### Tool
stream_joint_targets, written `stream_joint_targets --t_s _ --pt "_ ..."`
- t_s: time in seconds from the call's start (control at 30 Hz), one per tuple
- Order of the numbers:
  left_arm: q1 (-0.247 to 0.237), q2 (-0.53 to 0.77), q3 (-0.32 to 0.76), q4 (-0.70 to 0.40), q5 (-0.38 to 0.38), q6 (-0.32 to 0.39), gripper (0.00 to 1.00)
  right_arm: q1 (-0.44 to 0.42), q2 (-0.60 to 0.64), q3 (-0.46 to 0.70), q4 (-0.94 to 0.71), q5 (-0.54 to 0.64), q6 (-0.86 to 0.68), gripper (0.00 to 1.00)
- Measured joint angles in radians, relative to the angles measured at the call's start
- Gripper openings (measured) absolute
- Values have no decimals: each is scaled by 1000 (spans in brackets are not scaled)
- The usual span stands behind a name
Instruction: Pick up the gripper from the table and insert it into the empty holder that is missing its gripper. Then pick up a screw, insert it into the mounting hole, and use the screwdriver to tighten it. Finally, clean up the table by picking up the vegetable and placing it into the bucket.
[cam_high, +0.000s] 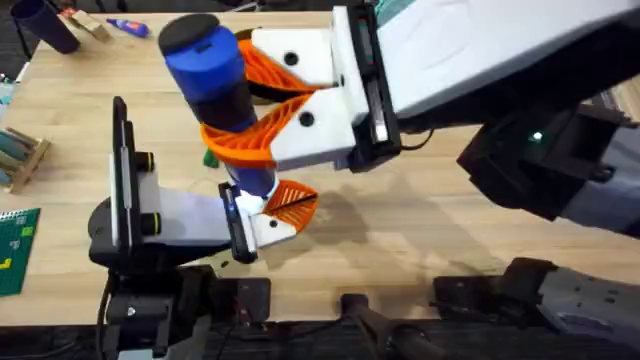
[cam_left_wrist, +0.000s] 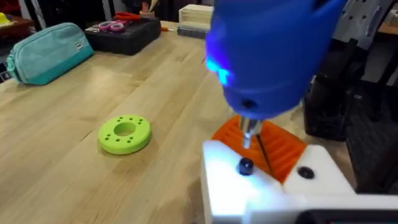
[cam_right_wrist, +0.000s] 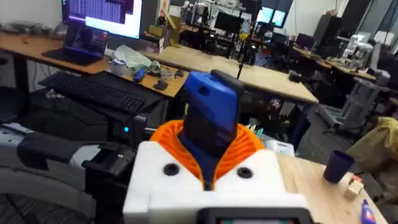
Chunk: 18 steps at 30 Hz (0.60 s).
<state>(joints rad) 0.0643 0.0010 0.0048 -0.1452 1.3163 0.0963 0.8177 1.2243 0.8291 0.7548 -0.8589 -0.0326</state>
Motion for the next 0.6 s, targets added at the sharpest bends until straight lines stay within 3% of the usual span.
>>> stream_joint_targets --t_s 0.6 --pt "0 0 0 0 0 0 10 0 17 3 -30 -38 -45 42"
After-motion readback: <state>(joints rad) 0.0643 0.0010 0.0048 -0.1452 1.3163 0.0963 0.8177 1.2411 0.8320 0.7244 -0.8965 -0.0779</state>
